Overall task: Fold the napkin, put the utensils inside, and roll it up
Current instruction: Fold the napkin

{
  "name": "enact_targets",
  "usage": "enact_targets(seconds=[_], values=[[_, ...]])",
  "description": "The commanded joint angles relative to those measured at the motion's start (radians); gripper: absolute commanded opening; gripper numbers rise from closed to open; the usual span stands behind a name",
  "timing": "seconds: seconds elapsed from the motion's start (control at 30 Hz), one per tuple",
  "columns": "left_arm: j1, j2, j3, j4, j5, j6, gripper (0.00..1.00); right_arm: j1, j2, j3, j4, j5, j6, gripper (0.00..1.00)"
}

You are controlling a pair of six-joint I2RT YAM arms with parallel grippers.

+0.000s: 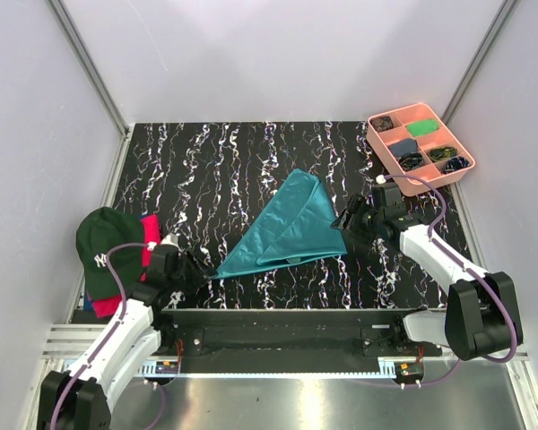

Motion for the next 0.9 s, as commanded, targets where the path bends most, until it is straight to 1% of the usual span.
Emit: enact_targets(seconds=[0.0,0.1,0.23,0.33,0.37,0.43,0.53,0.7,0.8,0.83,0.87], values=[[-0.006,0.036,-0.015,0.026,0.032,0.032,0.43,-0.002,-0.004,0.032,0.039,-0.016,0.002,0.71],[-0.004,0.047,-0.013,0.032,0.027,0.039,0.4,0.0,-0.01,0.03,0.04,-0.016,0.006,0.71],[-0.004,0.061,-0.007,0.037,0.015,0.054,0.32,0.0,-0.015,0.027,0.039,-0.018,0.006,0.71],[-0.004,0.07,-0.007,0.06,0.019,0.077,0.23,0.0,-0.023,0.023,0.04,-0.016,0.002,0.71],[-0.006,0.073,-0.005,0.076,0.022,0.085,0.17,0.0,-0.023,0.023,0.04,-0.014,0.002,0.71],[-0.004,0.086,0.002,0.092,0.028,0.113,0.11,0.0,-0.024,0.019,0.04,-0.014,-0.007,0.71],[-0.006,0.119,0.05,0.135,0.045,0.162,0.01,0.0,-0.024,0.015,0.039,-0.013,-0.016,0.71],[-0.006,0.155,0.129,0.204,0.074,0.203,0.0,0.0,-0.024,0.01,0.04,-0.011,-0.022,0.71],[-0.01,0.17,0.185,0.274,0.082,0.209,0.0,0.0,-0.023,0.007,0.04,-0.013,-0.024,0.71],[-0.013,0.182,0.212,0.321,0.097,0.209,0.0,0.0,-0.023,0.007,0.042,-0.013,-0.025,0.71],[-0.021,0.219,0.228,0.343,0.104,0.209,0.0,0.0,-0.021,0.007,0.043,-0.011,-0.025,0.71]])
